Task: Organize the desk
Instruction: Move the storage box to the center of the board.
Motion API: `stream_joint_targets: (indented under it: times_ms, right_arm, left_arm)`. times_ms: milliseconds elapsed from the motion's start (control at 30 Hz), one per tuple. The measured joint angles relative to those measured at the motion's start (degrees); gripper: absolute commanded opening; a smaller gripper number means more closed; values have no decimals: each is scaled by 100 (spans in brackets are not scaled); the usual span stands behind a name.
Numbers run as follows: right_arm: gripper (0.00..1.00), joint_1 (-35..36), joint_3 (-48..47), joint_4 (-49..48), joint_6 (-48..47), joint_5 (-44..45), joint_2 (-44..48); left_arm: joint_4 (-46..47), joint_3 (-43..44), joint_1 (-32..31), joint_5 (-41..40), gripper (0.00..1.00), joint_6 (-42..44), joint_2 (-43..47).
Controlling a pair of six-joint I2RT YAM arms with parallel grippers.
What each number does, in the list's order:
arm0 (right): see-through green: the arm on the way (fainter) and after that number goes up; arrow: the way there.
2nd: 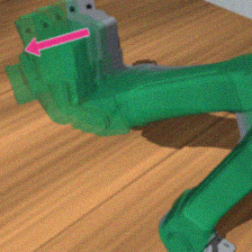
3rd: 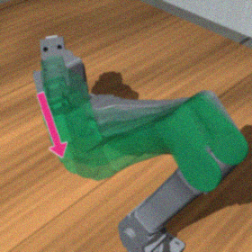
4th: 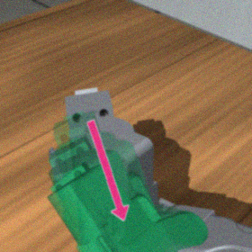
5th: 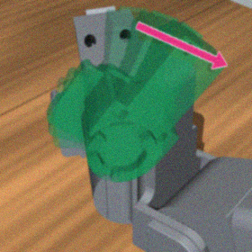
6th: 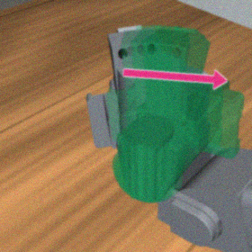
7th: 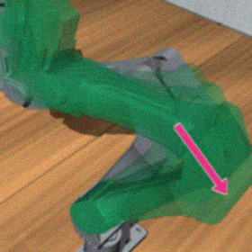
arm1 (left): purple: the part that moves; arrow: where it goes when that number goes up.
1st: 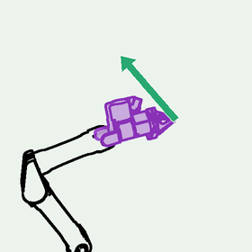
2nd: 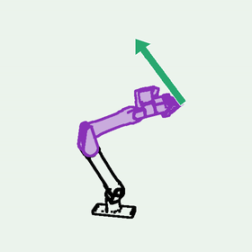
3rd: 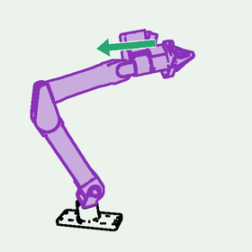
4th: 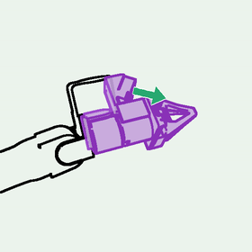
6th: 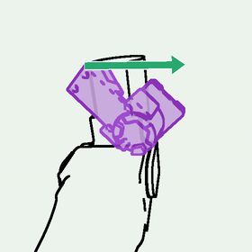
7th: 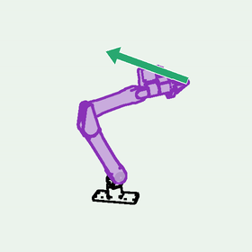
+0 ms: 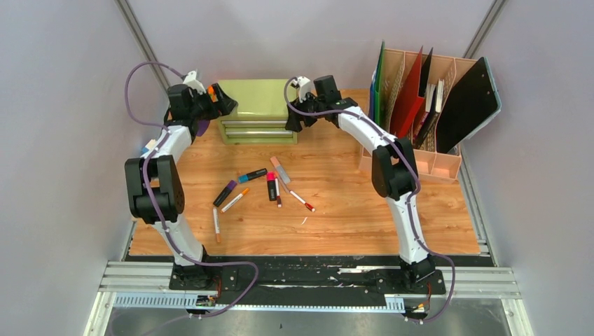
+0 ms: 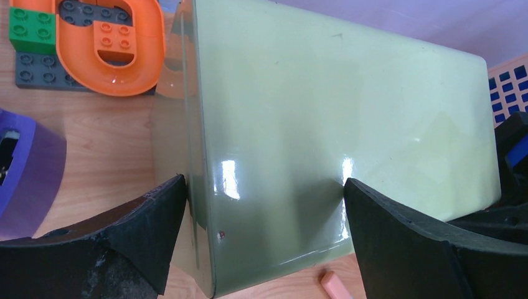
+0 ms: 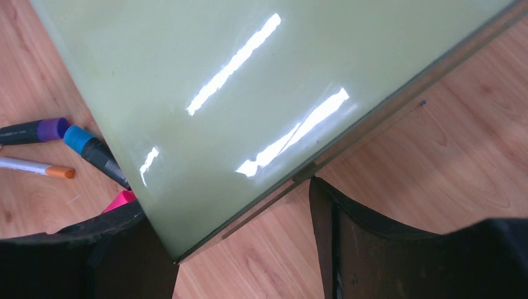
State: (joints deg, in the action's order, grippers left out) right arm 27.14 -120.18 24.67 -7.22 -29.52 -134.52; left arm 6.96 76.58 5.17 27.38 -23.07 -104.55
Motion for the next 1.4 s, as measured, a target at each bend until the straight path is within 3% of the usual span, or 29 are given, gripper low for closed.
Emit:
stream_joint_targets:
  times_ms: [433,533,667,867,967,1133,1400]
  right_arm:
    - [61,-83,623,280,133,-166,608]
    - [67,-94,774,382,109,-74,767]
    - [84,-94,785,608,101,50,870]
    - [89,-116,885,791,20,284,1128]
    - [89,-107,1226,846,-227,352,1696]
    - [89,-79,1488,866,-271,289,2184]
    - [85,-31,2238,756,297,-553,2863]
  left_arm:
    - [-214,-739,-398,-579,100,109,785]
    - [-264,-885,-494,-636,100,107,944]
    - [-315,-1062,-614,-675,100,109,1130]
    - [-601,-1104,-835,-813,100,223,1303]
    - [-839,-1038,-946,-953,100,472,1388]
    - [-1499,-734,-1180,-1303,100,1801,1648]
    - [-2177,697,-1296,-1786,100,2817,1626]
